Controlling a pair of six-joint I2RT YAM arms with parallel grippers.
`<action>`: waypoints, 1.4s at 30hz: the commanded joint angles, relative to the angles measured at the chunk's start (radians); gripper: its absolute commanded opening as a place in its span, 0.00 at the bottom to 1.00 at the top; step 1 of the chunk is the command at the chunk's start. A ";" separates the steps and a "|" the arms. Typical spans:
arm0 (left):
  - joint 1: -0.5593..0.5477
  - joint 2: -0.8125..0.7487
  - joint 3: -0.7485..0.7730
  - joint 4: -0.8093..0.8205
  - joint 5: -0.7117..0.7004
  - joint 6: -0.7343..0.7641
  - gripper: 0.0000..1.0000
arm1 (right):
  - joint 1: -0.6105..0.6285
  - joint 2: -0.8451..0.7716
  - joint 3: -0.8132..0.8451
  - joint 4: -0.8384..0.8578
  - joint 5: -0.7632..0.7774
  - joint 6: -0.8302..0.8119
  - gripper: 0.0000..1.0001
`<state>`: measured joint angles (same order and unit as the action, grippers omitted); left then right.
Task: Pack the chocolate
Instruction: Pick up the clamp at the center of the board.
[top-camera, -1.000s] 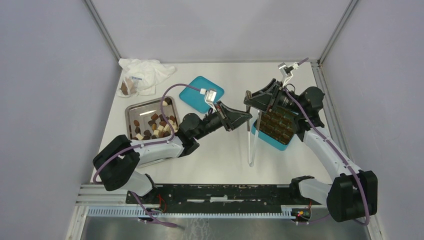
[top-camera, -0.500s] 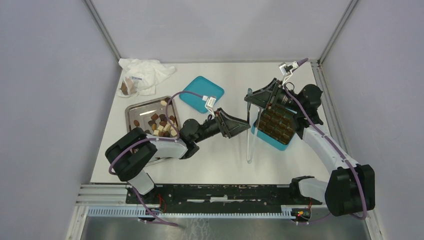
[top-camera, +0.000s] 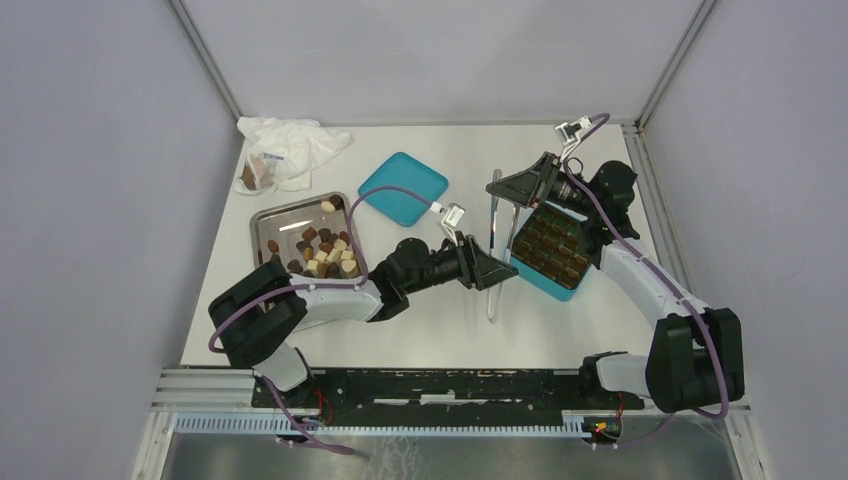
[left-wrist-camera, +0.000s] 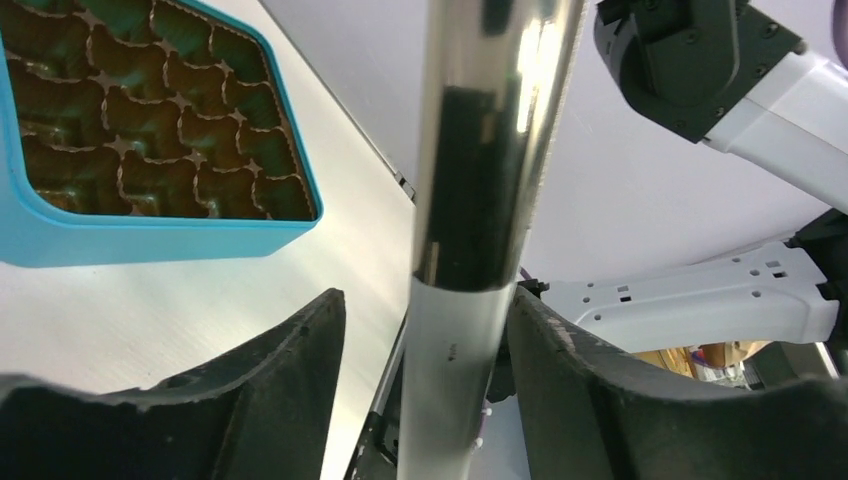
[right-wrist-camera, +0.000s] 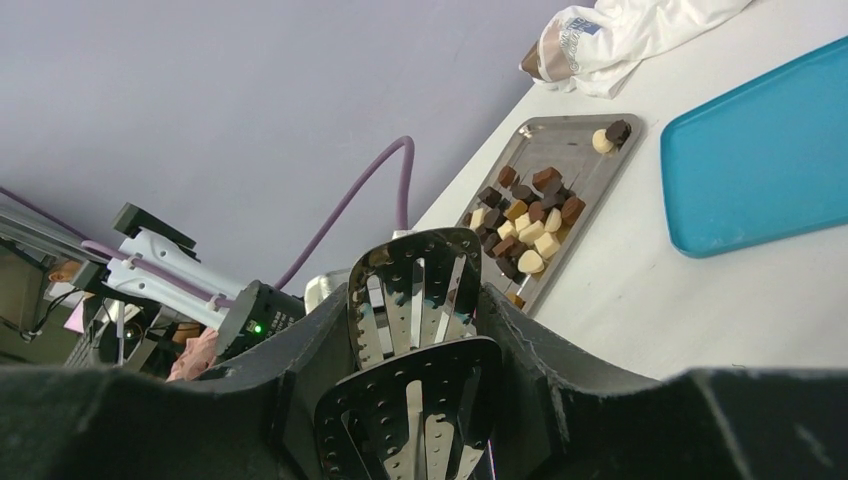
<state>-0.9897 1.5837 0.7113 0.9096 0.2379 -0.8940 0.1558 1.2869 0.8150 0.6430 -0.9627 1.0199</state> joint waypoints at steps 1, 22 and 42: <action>-0.006 0.017 0.039 0.012 -0.002 0.026 0.62 | -0.002 0.000 0.049 0.058 0.018 0.021 0.38; -0.004 -0.144 0.094 -0.276 -0.185 0.190 0.25 | -0.179 -0.214 0.029 -0.216 -0.091 -0.409 0.94; -0.125 -0.113 0.324 -0.631 -0.568 0.415 0.23 | -0.027 -0.203 -0.051 -0.494 0.199 -0.601 0.71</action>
<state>-1.0904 1.4475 0.9607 0.2901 -0.2253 -0.5617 0.0853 1.0569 0.7860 0.1116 -0.8261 0.3870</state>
